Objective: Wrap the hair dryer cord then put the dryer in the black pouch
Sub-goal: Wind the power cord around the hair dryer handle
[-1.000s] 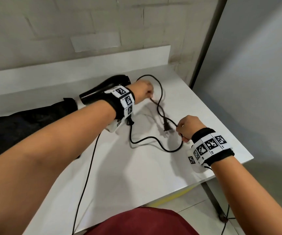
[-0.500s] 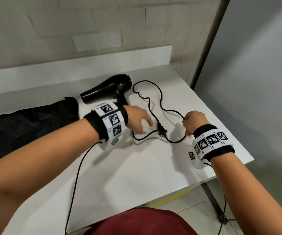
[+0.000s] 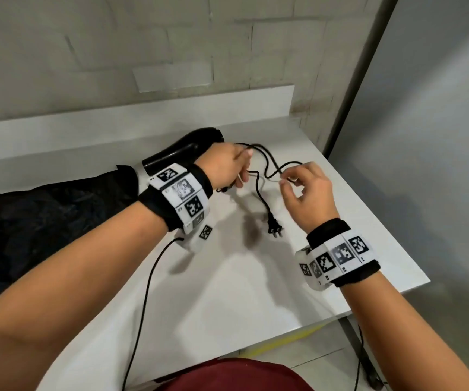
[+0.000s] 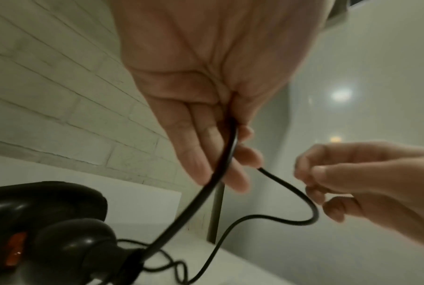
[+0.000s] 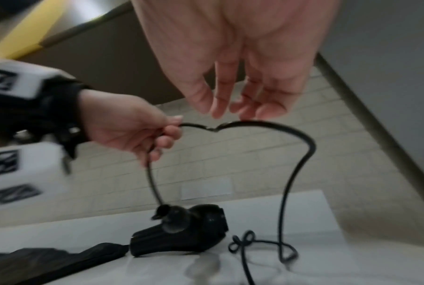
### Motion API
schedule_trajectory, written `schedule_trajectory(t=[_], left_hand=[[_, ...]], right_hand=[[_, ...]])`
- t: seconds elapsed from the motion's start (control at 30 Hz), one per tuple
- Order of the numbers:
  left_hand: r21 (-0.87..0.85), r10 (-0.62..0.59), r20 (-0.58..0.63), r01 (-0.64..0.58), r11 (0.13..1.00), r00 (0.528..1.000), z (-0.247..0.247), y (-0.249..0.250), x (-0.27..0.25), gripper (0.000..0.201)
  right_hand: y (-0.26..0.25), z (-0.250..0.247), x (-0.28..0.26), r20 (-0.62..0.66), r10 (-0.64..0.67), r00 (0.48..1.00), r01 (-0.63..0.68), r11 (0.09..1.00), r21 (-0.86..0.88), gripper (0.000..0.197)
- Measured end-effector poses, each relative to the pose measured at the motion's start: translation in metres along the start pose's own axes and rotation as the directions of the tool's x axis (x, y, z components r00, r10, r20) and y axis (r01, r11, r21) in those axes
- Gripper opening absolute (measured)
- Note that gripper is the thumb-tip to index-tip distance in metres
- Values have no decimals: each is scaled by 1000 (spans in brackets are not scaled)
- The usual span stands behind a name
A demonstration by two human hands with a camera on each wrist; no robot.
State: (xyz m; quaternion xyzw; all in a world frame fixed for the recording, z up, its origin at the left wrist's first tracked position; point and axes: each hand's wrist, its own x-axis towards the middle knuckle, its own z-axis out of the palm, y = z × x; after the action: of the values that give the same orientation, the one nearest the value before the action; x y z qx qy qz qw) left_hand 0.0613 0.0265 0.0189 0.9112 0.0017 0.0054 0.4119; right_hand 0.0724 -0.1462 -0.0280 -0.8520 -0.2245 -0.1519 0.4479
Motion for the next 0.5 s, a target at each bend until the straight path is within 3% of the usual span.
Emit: schedule_trajectory(t=[0.1,0.17,0.3,0.4,0.5], left_hand=[[-130,8,-89,-19,991,996,-14,14,9,40],[-181,25,-111,-45,982,994,-22,23,10,40],[-257,20,-87,-42,966,996,-35,38,6,39],[-320,27,-61,-45,946,998,-45,51,0,38],[-341,43,-68,-64,938,997,-58,59,-5,36]], right_hand=[[-23,12,-6,99,-177,979,178,984,-5,12],[-29,26,-4,186,-127,974,130,992,-4,16],[-26,51,17,361,90,928,-71,995,-65,53],[-32,62,28,380,42,924,-52,998,17,57],[-42,68,31,328,-42,944,-15,985,169,42]])
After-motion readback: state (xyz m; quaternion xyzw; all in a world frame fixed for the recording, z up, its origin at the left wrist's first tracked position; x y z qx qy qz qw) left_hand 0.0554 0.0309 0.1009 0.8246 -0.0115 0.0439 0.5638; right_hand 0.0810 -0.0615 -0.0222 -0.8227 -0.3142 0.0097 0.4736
